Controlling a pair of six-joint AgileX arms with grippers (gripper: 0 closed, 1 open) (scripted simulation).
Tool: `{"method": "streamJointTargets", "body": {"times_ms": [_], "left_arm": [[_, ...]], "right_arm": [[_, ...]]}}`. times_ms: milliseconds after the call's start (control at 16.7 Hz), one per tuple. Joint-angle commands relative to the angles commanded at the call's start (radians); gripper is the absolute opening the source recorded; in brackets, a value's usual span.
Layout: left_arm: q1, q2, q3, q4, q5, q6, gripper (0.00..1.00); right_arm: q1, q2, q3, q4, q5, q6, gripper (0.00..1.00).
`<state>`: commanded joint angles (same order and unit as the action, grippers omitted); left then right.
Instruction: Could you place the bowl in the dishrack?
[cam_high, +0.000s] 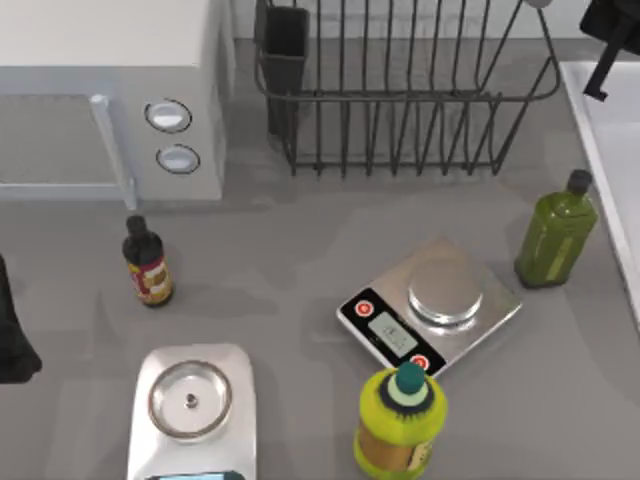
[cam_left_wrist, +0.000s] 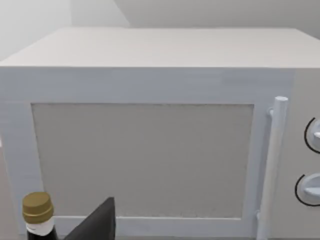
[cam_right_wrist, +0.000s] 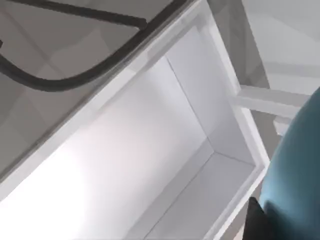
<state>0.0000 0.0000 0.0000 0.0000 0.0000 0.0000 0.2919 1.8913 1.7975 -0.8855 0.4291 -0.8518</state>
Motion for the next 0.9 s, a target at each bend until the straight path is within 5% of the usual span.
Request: {"method": "streamJointTargets", "body": {"times_ms": [480,900], "left_arm": [[0.0,0.0,0.0,0.0,0.0,0.0,1.0],[0.0,0.0,0.0,0.0,0.0,0.0,1.0]], "right_arm": [[0.602,-0.294,-0.259,0.616,0.445,0.672,0.0],[0.746,-0.45,-0.36,0.862,0.632,0.883,0.0]]}}
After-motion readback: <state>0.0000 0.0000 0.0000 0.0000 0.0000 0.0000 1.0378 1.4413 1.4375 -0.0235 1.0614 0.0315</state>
